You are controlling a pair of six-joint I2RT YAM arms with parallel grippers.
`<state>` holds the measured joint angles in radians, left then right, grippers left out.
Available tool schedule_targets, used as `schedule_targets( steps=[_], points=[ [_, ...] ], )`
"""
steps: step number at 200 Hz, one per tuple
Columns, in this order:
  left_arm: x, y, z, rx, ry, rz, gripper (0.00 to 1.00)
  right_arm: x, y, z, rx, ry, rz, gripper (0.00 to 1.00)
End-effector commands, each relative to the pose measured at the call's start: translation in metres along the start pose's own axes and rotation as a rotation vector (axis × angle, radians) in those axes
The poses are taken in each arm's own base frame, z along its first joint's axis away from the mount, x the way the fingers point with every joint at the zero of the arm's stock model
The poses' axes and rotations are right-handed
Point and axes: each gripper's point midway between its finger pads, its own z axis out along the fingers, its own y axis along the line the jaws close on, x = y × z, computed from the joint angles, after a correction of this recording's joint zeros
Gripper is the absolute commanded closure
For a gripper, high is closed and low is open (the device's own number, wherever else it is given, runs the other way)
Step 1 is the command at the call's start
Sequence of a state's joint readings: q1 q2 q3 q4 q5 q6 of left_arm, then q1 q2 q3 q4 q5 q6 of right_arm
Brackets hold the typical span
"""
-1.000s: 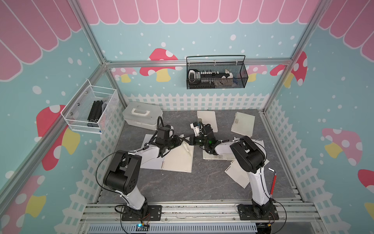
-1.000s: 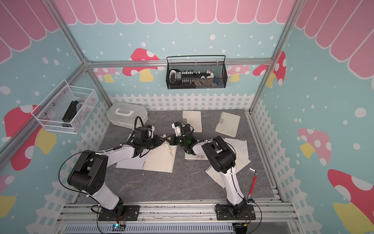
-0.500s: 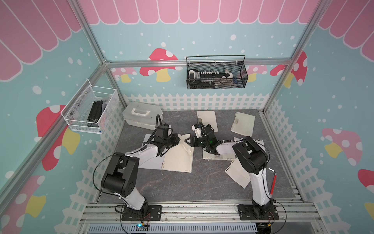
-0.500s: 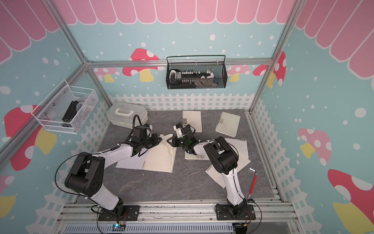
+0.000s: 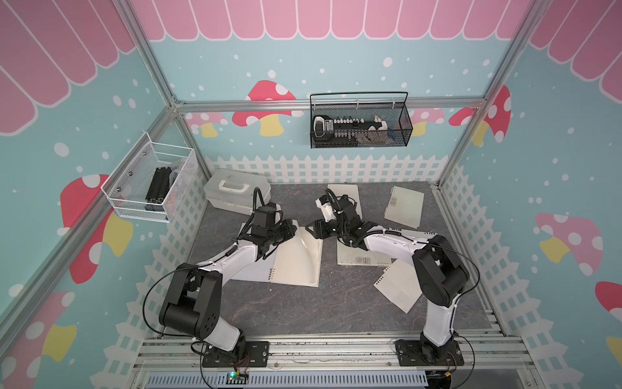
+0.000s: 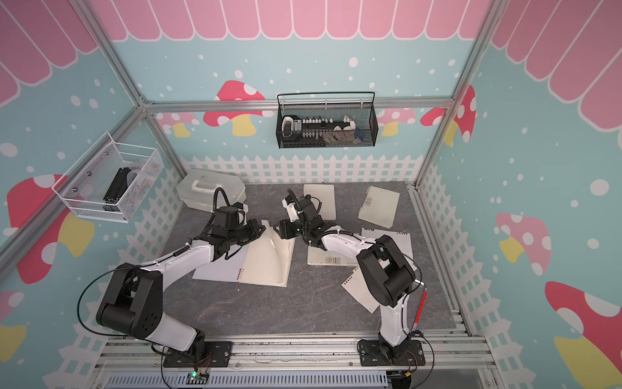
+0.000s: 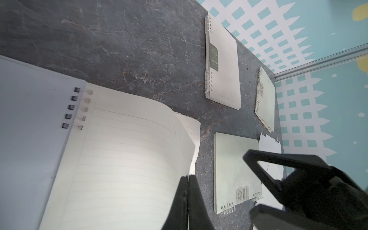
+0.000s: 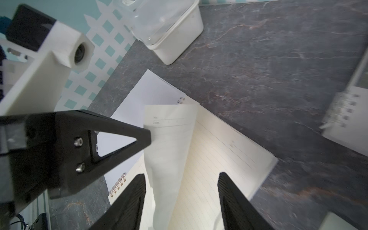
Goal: Tear off pages from different notebooks
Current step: Tear off the paper from the notebook.
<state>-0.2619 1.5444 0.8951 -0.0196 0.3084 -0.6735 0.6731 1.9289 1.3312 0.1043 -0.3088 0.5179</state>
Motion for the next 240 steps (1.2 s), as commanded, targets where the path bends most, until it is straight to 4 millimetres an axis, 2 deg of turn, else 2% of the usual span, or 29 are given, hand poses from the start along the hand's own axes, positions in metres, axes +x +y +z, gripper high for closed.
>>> schedule_targets(
  steps=[1, 27, 53, 66, 78, 95, 106, 126, 143, 155, 169, 187, 193, 214, 240],
  points=[
    [-0.011, -0.009, -0.006, 0.014, -0.011, 0.003, 1.00, 0.036, 0.012, 0.024, -0.072, 0.128, 0.003, 0.38],
    [-0.012, -0.009, 0.003, 0.020, 0.015, -0.016, 1.00, 0.039, 0.016, 0.034, -0.096, 0.135, 0.011, 0.37],
    [-0.012, -0.009, 0.007, 0.033, 0.021, -0.031, 1.00, 0.048, 0.006, 0.048, -0.027, 0.177, -0.008, 0.36],
    [-0.014, -0.006, 0.006, 0.028, 0.022, -0.044, 0.87, 0.051, 0.001, 0.054, -0.001, 0.187, -0.010, 0.40],
    [-0.018, 0.002, 0.003, 0.014, 0.015, -0.073, 0.77, 0.052, -0.011, 0.057, 0.065, 0.196, -0.008, 0.50],
    [-0.025, 0.024, -0.006, -0.015, -0.007, -0.133, 0.56, 0.056, -0.025, 0.059, 0.142, 0.214, -0.008, 0.65],
    [-0.028, 0.045, -0.012, -0.054, -0.029, -0.175, 0.46, 0.058, -0.030, 0.060, 0.162, 0.229, -0.011, 0.71],
    [-0.026, 0.082, -0.017, -0.154, -0.052, -0.225, 0.43, 0.063, -0.035, 0.065, 0.185, 0.257, -0.012, 0.78],
    [-0.018, 0.109, -0.010, -0.260, -0.036, -0.231, 0.43, 0.064, -0.038, 0.067, 0.217, 0.275, -0.031, 0.79],
    [-0.010, 0.129, 0.001, -0.333, 0.010, -0.235, 0.44, 0.062, -0.031, 0.068, 0.229, 0.275, -0.077, 0.82],
    [0.000, 0.149, 0.016, -0.401, 0.064, -0.249, 0.46, 0.058, -0.011, 0.067, 0.217, 0.252, -0.177, 0.87],
    [0.009, 0.168, 0.030, -0.456, 0.108, -0.273, 0.47, 0.055, 0.010, 0.066, 0.225, 0.231, -0.280, 0.89],
    [0.009, 0.168, 0.032, -0.445, 0.108, -0.276, 0.50, 0.053, 0.016, 0.066, 0.219, 0.222, -0.309, 0.89],
    [0.009, 0.174, 0.025, -0.493, 0.077, -0.320, 0.50, 0.051, 0.039, 0.066, 0.197, 0.188, -0.405, 0.92],
    [0.012, 0.174, 0.023, -0.509, 0.074, -0.329, 0.50, 0.045, 0.053, 0.065, 0.202, 0.139, -0.468, 0.94]
  ],
)
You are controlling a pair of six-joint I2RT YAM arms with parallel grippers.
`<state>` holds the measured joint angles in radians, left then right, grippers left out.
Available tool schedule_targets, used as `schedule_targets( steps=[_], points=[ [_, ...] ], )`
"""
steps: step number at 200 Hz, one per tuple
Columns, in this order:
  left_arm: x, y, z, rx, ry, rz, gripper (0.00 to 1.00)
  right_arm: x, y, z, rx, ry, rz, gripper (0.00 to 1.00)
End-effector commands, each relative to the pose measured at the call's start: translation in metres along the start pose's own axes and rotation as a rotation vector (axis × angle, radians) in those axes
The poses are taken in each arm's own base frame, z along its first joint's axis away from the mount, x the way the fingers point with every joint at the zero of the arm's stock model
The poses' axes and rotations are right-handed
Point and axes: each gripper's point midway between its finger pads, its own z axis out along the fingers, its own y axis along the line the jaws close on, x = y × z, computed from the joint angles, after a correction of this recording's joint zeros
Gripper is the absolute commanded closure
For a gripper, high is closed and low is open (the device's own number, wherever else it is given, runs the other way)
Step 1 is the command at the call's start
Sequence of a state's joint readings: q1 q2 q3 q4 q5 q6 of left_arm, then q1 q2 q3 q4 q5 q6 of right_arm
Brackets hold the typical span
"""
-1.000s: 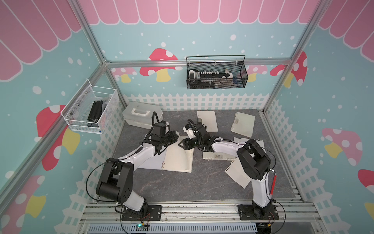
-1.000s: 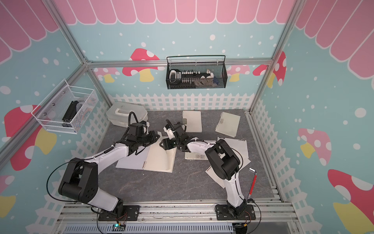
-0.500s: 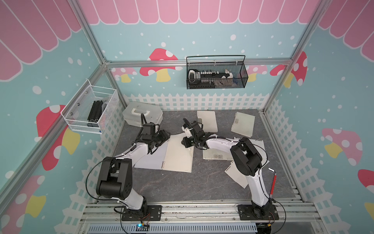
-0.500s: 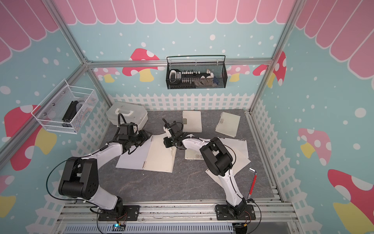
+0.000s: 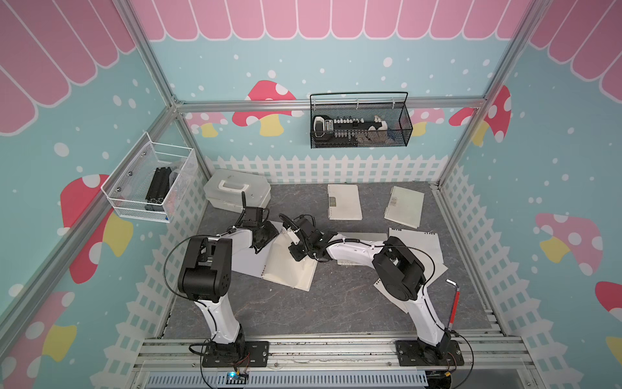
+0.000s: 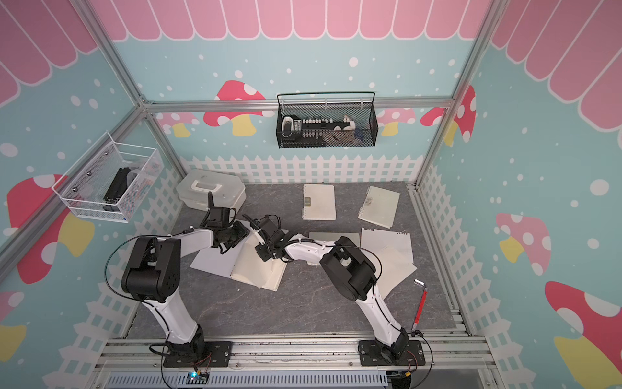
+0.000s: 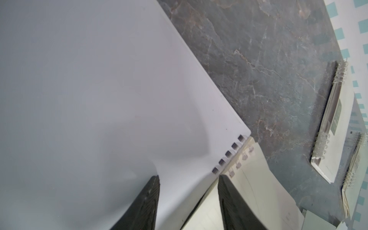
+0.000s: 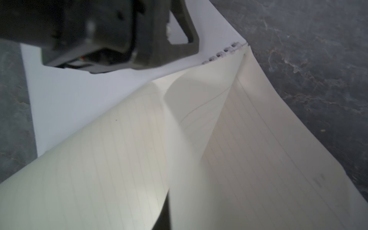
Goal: Tear off pages from different notebooks
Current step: Tear off the paper from the notebook.
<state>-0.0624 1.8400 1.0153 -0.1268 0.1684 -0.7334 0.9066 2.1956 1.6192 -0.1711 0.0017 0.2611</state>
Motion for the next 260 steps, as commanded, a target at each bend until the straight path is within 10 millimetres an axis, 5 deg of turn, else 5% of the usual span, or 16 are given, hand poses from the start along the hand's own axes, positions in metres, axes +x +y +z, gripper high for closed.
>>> schedule_targets(
  steps=[1, 54, 74, 128, 174, 217, 260],
  points=[
    [0.025, 0.038, 0.005, -0.151, 0.058, -0.050, 0.50, -0.032, 0.002, -0.023, 0.047, -0.103, -0.092, 0.95],
    [0.026, 0.040, 0.004, -0.165, 0.041, -0.079, 0.50, -0.056, 0.016, -0.069, 0.057, -0.209, -0.133, 0.99],
    [0.026, 0.038, 0.002, -0.126, 0.070, -0.086, 0.49, -0.051, -0.001, -0.076, 0.112, -0.183, -0.143, 1.00],
    [-0.011, 0.028, -0.050, -0.011, -0.022, -0.130, 0.45, -0.057, -0.007, -0.094, 0.054, -0.179, -0.164, 1.00],
    [-0.020, 0.062, -0.085, -0.014, -0.080, -0.212, 0.35, -0.068, -0.029, -0.110, 0.035, -0.174, -0.116, 1.00],
    [-0.023, 0.114, -0.100, -0.057, -0.102, -0.357, 0.29, -0.093, -0.028, -0.160, -0.006, -0.242, -0.086, 1.00],
    [-0.025, 0.115, -0.087, -0.005, -0.023, -0.398, 0.24, -0.092, -0.033, -0.169, 0.004, -0.251, -0.059, 1.00]
  ],
)
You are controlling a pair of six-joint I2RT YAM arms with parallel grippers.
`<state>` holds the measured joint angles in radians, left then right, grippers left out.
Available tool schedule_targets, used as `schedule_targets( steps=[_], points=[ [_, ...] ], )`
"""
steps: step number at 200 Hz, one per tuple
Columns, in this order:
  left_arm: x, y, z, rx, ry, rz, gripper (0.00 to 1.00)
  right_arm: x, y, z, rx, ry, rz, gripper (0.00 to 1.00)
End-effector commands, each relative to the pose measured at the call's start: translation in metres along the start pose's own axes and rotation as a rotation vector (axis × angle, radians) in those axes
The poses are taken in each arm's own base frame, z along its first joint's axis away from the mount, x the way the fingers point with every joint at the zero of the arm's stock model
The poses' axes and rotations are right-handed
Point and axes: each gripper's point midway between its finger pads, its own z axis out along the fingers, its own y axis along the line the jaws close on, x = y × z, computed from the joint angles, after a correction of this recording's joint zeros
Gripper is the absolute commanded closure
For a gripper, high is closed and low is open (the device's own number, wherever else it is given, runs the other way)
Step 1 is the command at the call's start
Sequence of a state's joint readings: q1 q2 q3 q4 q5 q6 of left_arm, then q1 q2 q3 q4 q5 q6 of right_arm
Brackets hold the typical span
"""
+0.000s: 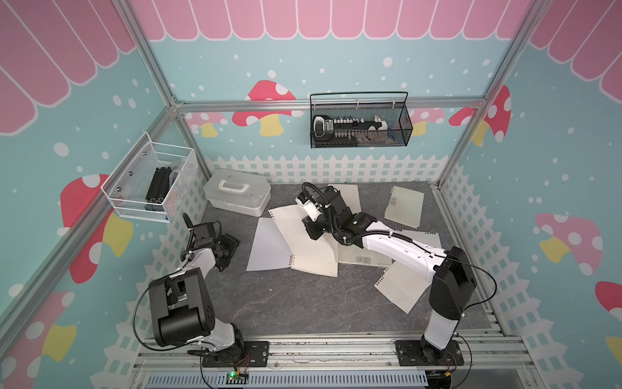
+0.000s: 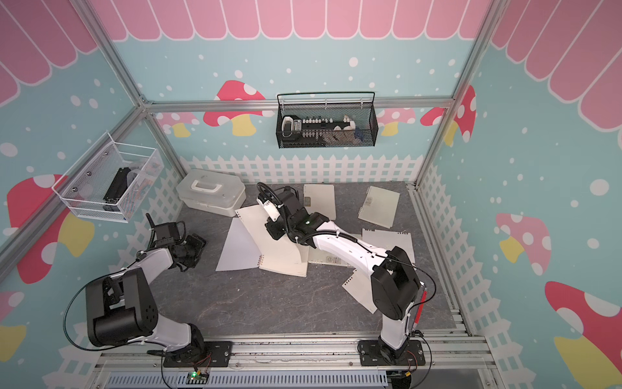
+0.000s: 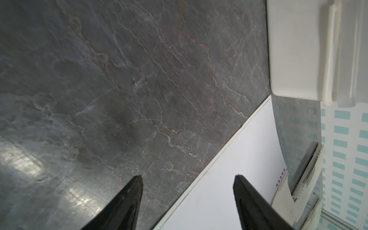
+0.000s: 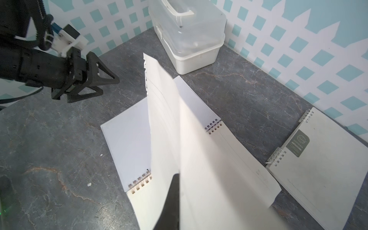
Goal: Tear off pages from different notebooks
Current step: Tear off the paper from the notebook.
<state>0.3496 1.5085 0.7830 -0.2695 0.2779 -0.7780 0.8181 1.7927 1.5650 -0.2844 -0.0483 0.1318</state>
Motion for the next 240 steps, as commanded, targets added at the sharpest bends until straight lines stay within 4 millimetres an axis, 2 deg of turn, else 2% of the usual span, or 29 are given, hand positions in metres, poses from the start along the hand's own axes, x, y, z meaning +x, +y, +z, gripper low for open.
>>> schedule_targets(
  steps=[1, 12, 19, 47, 77, 103, 141, 152, 171, 196, 212, 224, 240],
  points=[
    [0.011, -0.010, 0.011, 0.048, 0.101, -0.011, 0.23, -0.007, -0.002, -0.009, -0.003, -0.013, 0.019, 1.00],
    [0.016, -0.012, 0.020, 0.064, 0.152, -0.008, 0.15, -0.007, -0.003, -0.008, 0.000, -0.015, 0.028, 1.00],
    [0.021, -0.013, 0.026, 0.067, 0.184, -0.005, 0.13, -0.009, -0.005, -0.009, 0.001, -0.020, 0.036, 1.00],
    [0.036, -0.016, 0.037, 0.077, 0.245, 0.008, 0.13, -0.020, -0.012, -0.016, 0.011, -0.046, 0.086, 1.00],
    [0.057, -0.028, 0.043, 0.124, 0.315, 0.006, 0.12, -0.027, -0.017, -0.027, 0.035, -0.069, 0.110, 1.00],
    [0.068, -0.030, 0.030, 0.131, 0.307, 0.012, 0.10, -0.032, -0.023, -0.032, 0.055, -0.084, 0.134, 1.00],
    [0.072, -0.019, -0.013, 0.094, 0.203, 0.015, 0.07, -0.034, -0.026, -0.031, 0.069, -0.089, 0.148, 1.00],
    [0.080, -0.016, -0.020, 0.103, 0.201, -0.008, 0.02, -0.035, -0.026, -0.032, 0.068, -0.093, 0.149, 1.00],
    [0.103, -0.020, -0.027, 0.137, 0.233, -0.014, 0.01, -0.037, -0.027, -0.032, 0.070, -0.097, 0.152, 1.00],
    [0.136, -0.029, -0.027, 0.201, 0.307, -0.038, 0.01, -0.038, -0.027, -0.032, 0.069, -0.104, 0.154, 1.00],
    [0.158, -0.033, -0.019, 0.233, 0.344, -0.070, 0.01, -0.040, -0.025, -0.032, 0.060, -0.108, 0.154, 1.00],
    [0.168, -0.039, -0.011, 0.263, 0.351, -0.086, 0.01, -0.040, -0.024, -0.031, 0.055, -0.110, 0.155, 1.00],
    [0.168, -0.049, -0.001, 0.320, 0.334, -0.115, 0.01, -0.039, -0.023, -0.033, 0.049, -0.110, 0.156, 1.00]
  ],
)
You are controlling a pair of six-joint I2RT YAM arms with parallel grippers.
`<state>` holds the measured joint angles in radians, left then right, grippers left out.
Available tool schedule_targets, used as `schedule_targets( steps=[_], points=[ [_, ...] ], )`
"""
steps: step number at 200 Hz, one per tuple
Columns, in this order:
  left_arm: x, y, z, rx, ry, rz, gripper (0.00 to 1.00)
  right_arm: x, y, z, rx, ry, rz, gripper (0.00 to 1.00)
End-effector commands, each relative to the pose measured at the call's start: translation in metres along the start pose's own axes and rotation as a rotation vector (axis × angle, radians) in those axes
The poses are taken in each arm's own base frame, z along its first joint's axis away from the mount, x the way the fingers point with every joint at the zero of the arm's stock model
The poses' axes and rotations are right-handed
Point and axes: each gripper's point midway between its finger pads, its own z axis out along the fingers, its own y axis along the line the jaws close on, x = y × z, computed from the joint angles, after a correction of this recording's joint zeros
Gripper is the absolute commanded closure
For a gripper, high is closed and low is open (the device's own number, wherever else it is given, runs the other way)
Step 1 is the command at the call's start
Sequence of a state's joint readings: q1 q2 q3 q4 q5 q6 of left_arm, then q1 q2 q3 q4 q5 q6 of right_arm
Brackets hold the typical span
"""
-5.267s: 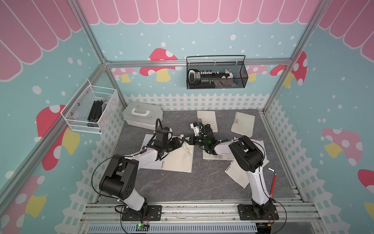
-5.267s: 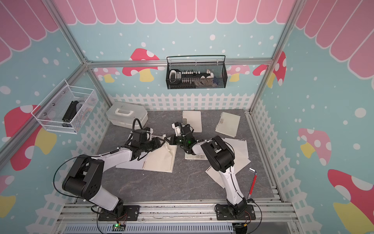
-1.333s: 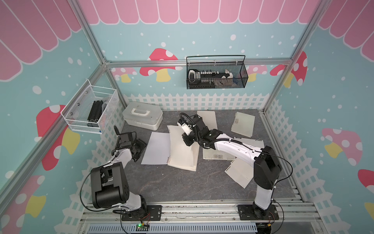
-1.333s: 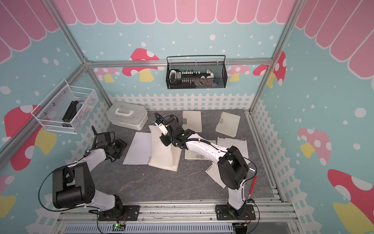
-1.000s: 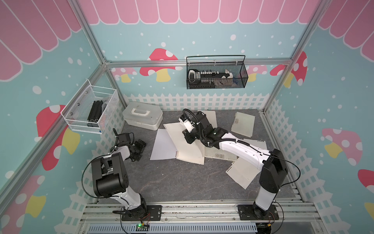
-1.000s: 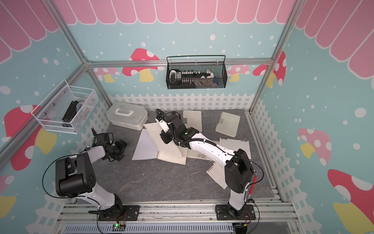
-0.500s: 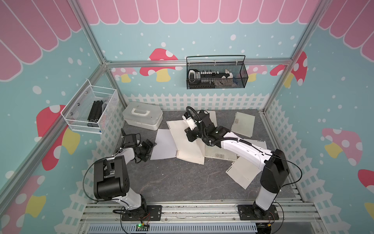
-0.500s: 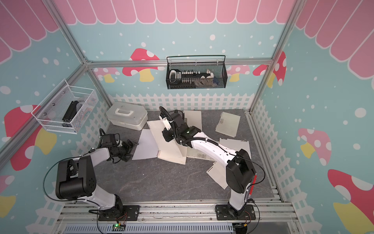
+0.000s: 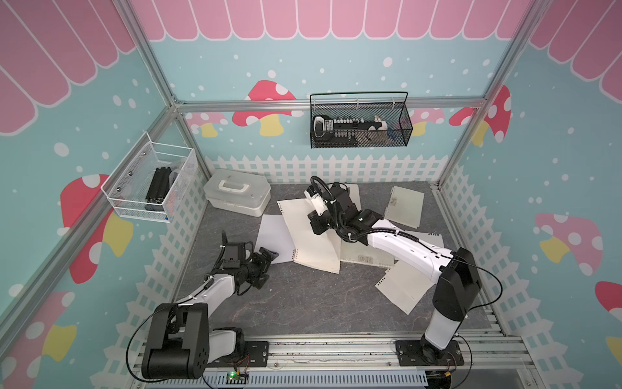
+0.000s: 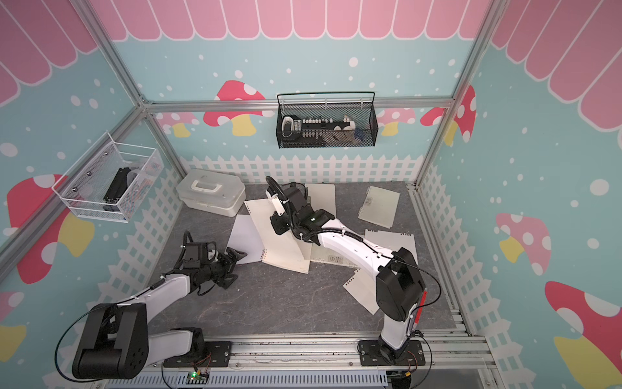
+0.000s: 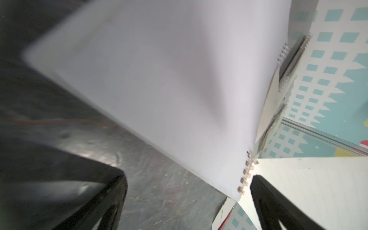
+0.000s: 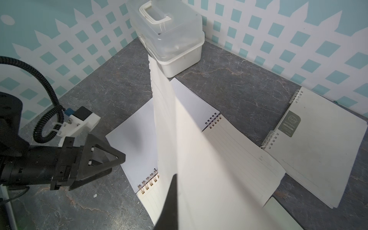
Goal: Tear off pages from different notebooks
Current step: Tear off the paper from the notebook.
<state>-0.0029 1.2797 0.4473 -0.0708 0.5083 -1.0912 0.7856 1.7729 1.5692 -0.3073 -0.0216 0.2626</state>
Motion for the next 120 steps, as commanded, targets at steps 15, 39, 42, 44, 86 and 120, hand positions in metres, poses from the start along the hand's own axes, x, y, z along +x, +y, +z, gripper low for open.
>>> schedule_targets(
  steps=[15, 39, 42, 44, 86, 120],
  points=[
    [-0.019, -0.013, 0.022, 0.112, -0.107, -0.093, 0.01, -0.035, 0.003, -0.024, -0.017, -0.104, 0.012, 1.00],
    [-0.029, -0.024, 0.027, 0.142, -0.159, -0.060, 0.14, -0.031, 0.004, -0.028, -0.024, -0.102, 0.016, 1.00],
    [-0.030, -0.025, 0.027, 0.143, -0.165, -0.053, 0.17, -0.031, 0.004, -0.029, -0.026, -0.104, 0.018, 1.00],
    [-0.031, -0.026, 0.027, 0.143, -0.170, -0.050, 0.19, -0.032, 0.004, -0.029, -0.026, -0.106, 0.017, 1.00],
    [-0.036, -0.025, 0.023, 0.096, -0.221, -0.026, 0.56, -0.029, 0.010, -0.035, -0.064, -0.117, 0.036, 1.00],
    [-0.040, -0.035, 0.013, 0.031, -0.255, 0.054, 0.63, -0.026, 0.019, -0.032, -0.117, -0.108, 0.059, 1.00]
  ],
)
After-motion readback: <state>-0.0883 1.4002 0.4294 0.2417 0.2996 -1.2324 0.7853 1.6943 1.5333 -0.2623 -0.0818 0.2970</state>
